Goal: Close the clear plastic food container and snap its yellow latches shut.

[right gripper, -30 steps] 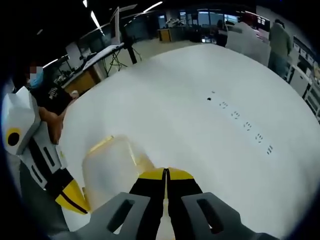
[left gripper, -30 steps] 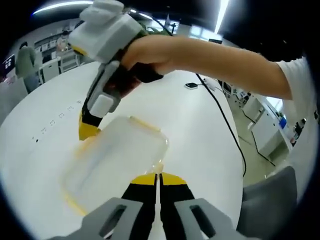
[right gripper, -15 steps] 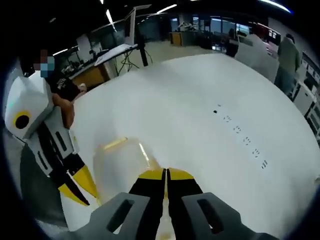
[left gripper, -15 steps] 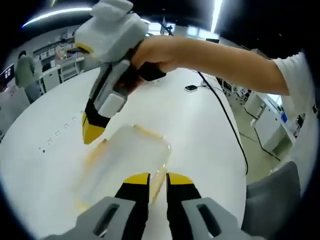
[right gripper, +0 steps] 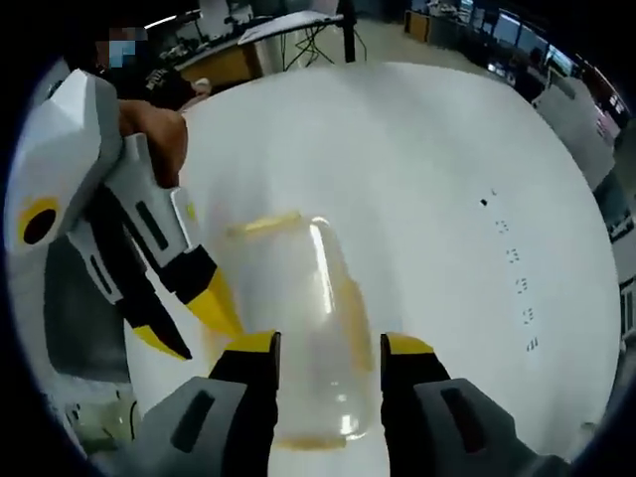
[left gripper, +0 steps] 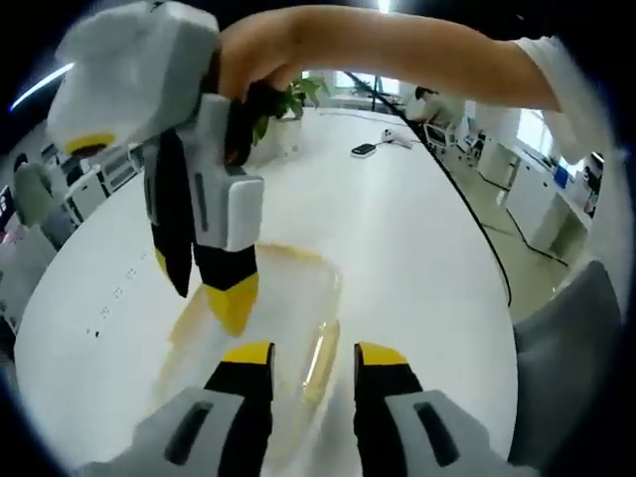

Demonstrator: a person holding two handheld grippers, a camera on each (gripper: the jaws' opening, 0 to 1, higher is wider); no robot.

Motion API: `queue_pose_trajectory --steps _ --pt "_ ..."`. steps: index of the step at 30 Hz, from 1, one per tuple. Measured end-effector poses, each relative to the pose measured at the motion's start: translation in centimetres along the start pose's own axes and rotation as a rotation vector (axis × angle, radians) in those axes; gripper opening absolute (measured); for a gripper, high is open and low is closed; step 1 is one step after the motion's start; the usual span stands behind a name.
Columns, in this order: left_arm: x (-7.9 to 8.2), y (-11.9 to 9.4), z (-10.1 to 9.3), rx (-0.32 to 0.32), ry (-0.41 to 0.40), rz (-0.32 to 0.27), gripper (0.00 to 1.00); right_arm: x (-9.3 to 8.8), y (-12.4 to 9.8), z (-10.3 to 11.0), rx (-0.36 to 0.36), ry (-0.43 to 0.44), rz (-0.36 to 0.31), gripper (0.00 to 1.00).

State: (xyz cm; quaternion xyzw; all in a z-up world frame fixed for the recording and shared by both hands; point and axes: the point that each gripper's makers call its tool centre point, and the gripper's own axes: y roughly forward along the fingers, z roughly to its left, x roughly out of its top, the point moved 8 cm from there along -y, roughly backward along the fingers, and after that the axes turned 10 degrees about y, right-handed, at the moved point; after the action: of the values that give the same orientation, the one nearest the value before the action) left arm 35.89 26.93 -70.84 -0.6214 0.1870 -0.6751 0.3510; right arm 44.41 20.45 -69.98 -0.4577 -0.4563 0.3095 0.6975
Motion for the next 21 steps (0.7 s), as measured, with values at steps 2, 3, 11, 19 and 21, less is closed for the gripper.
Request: queue_pose_trajectory --steps 2,3,11,19,21 --pt "-0.2 0.2 -0.1 0.001 0.037 0.023 0.27 -0.5 0.1 0.3 0.035 0.021 0.040 0.39" --pt "0.0 0.3 0.0 0.017 0.071 0.012 0.27 -0.3 0.1 0.1 0.042 0.021 0.047 0.38" --pt "0.2 0.9 0.1 0.085 0.133 0.062 0.22 0.8 0.6 -1.4 0.065 0.054 0.156 0.38" --pt "0.3 1.3 -0.6 0.115 0.313 0.161 0.23 1.3 0.7 -0.8 0.028 0.019 0.207 0.37" --pt "0.2 1.4 -0.8 0.132 0.344 0.170 0.24 1.3 0.9 0.0 0.013 0.003 0.223 0.36"
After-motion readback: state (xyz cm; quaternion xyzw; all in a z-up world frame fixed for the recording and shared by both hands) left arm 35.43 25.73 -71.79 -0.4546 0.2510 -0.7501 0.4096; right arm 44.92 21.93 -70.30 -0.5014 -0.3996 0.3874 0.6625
